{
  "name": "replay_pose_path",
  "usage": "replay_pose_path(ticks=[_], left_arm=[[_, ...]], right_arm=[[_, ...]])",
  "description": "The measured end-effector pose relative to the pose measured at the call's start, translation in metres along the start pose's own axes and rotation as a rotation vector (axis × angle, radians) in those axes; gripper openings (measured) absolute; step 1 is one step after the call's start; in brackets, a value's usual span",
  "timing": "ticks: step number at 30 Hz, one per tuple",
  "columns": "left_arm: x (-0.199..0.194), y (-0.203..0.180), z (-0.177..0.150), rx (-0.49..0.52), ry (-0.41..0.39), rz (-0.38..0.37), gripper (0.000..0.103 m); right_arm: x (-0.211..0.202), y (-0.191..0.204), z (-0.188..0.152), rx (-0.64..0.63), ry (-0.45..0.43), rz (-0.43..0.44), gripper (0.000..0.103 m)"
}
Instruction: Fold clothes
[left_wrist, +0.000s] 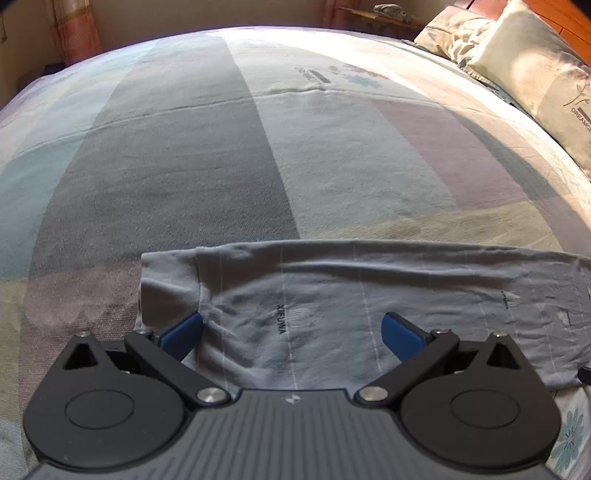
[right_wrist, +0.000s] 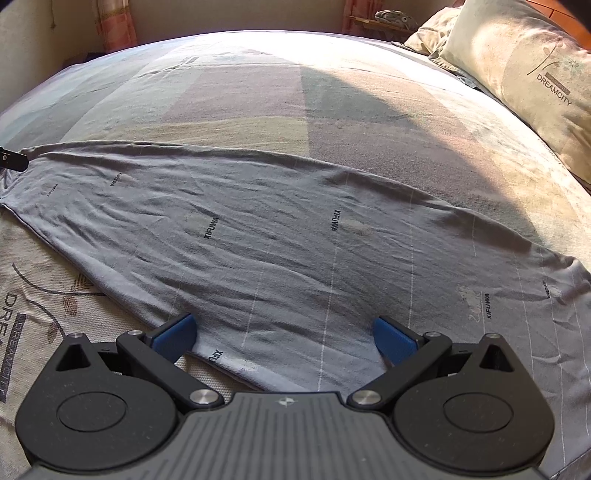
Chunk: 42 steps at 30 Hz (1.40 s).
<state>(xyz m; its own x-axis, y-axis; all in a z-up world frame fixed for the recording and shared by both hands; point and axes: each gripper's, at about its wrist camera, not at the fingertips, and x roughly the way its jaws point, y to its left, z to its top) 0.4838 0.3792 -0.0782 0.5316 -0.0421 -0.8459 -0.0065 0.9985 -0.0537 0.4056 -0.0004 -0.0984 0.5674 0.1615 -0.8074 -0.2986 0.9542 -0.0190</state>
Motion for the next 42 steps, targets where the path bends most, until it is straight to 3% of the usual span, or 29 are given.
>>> replay_pose_path(ticks=[2,8,12,17,20,25,28,34,36,39,42], left_arm=[[0.002,0.005,-0.002,0.016,-0.026,0.020,0.102],[-0.009,0.012,0.008,-0.004,-0.004,0.044,0.102],[-0.018,0.002,0.016,0.038,-0.068,-0.005,0.102],[0.011,0.006,0.019,-0.019,0.034,0.024,0.102],[-0.001,-0.004,0.020,0.005,0.029,0.003,0.102],[-0.036,-0.045,0.007,0.151,-0.011,-0.017,0.102],[-0.054,-0.071,-0.012,0.138,-0.016,-0.079,0.102],[-0.072,-0.135,-0.040,0.173,0.023,-0.091,0.102],[-0.078,-0.157,-0.049,0.185,0.036,-0.095,0.102],[-0.087,-0.191,-0.061,0.204,0.054,-0.102,0.102],[-0.089,-0.236,-0.056,0.235,0.041,-0.128,0.102]], right_arm=[[0.000,0.000,0.001,0.002,0.005,-0.002,0.103],[0.000,0.000,0.002,0.003,0.010,-0.001,0.103],[0.000,0.001,0.001,0.006,0.010,-0.007,0.103],[0.000,0.001,0.002,0.007,0.015,-0.009,0.103],[0.001,0.000,0.003,0.007,0.022,-0.001,0.103],[0.002,0.000,0.006,0.003,0.042,-0.001,0.103],[0.002,-0.001,0.008,-0.002,0.055,0.004,0.103],[-0.002,-0.007,0.009,-0.056,0.055,0.052,0.103],[-0.009,-0.015,0.012,-0.088,0.085,0.074,0.103],[-0.034,-0.042,0.012,-0.139,0.059,0.086,0.103],[-0.055,-0.081,0.008,-0.157,0.059,0.113,0.103]])
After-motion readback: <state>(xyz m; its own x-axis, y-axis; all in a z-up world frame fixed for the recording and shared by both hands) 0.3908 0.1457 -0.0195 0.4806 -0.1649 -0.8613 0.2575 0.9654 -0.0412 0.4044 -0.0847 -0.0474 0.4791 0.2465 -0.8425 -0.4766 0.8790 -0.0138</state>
